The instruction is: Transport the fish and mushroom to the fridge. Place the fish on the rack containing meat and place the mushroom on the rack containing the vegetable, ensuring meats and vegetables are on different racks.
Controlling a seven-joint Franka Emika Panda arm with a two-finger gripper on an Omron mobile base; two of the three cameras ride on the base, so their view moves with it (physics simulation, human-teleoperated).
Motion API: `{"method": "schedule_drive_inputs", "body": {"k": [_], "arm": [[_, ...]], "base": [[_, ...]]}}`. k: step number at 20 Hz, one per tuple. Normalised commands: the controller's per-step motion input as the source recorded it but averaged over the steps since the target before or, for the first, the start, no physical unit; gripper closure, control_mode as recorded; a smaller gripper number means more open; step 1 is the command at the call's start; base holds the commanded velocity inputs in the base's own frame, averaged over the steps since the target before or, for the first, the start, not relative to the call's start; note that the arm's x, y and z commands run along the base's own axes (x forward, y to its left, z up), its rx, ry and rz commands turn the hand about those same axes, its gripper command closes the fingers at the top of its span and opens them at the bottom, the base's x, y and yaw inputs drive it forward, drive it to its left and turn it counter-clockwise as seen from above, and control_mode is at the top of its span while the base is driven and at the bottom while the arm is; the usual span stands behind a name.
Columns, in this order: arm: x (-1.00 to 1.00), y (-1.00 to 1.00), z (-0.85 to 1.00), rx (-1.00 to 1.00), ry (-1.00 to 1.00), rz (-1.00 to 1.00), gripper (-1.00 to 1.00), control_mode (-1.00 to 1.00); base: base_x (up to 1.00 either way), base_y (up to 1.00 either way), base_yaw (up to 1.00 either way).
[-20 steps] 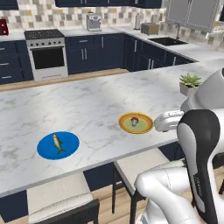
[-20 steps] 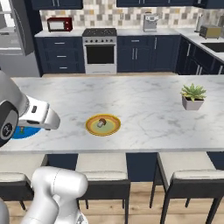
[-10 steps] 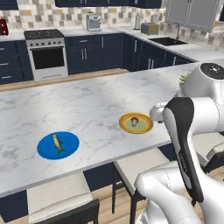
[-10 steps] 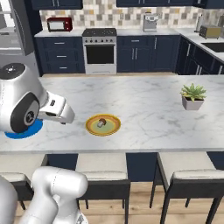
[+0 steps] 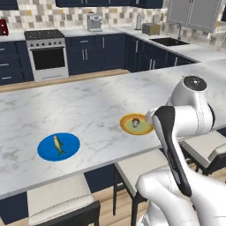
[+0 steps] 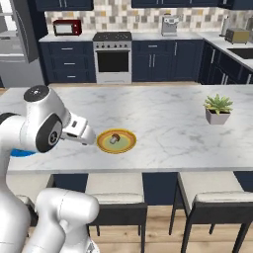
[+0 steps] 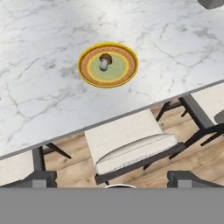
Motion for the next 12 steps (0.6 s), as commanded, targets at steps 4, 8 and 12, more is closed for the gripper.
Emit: {"method": "schedule_drive_inputs", "body": {"k": [4,8,12], "arm": [[0.56,-0.07,-0.38,0.0,0.04,-0.03,-1.0,-1.0],[0.54,-0.07,-0.32,0.0,0.1,0.0,-1.0,-1.0],[0.45,-0.02,-0.41,0.0,0.11,0.0,-1.0,-1.0]], "base": [[0.0,0.0,0.0],[0.0,0.0,0.0],[0.0,0.0,0.0]]}}
